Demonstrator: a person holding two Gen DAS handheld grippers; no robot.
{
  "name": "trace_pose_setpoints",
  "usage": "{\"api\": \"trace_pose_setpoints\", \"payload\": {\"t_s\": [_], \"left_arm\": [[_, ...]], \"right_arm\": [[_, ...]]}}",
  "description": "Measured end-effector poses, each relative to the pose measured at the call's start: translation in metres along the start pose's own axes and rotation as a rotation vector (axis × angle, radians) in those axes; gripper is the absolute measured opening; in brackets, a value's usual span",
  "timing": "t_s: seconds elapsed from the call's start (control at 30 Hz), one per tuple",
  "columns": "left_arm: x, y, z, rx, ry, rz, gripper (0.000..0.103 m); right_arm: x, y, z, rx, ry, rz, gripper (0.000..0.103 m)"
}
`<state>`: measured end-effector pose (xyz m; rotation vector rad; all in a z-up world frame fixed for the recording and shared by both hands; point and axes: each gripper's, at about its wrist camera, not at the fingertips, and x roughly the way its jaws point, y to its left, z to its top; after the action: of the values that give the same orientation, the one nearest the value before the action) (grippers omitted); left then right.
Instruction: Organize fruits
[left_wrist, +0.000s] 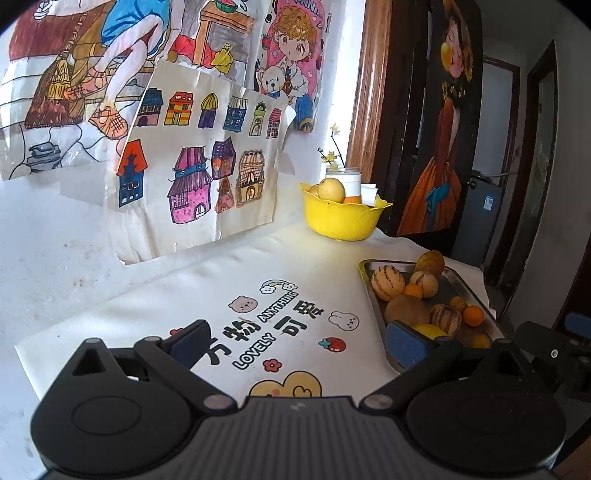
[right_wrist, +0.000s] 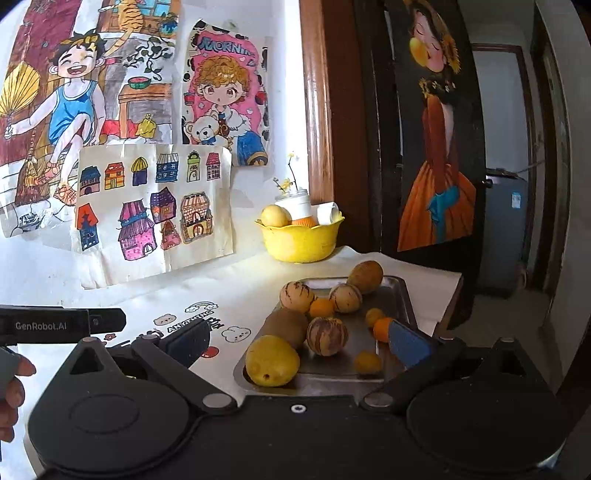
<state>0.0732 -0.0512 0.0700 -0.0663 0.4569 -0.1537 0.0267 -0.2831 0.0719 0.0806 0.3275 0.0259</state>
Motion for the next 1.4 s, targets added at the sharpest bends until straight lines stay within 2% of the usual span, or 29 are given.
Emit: {"api": "trace_pose_setpoints", "payload": {"t_s": [0.17, 0.57, 1.1, 1.4], "left_arm": [[-0.003, 0.003, -0.007, 0.015, 0.003, 0.01, 0.103], [-0.008, 0.016, -0.025, 0.001, 0.033, 0.016, 0.103], [-0.022, 0.025, -0.042, 0.018, -0.013, 0.032, 0.103], [-0.028, 0.035, -0.05, -0.013, -0.038, 0.053, 0.103]], "right_arm": [[-0.005, 0.006, -0.01, -0.017, -0.012, -0.03, 0.102], [-0.022, 0.024, -0.018, -0.049, -0.05, -0.038, 0.102], [-0.033, 0.039, -0.037, -0.065, -0.079, -0.039, 0.102], [-0.037, 0.04, -0.046, -0.039, -0.087, -0.02, 0.102]]}}
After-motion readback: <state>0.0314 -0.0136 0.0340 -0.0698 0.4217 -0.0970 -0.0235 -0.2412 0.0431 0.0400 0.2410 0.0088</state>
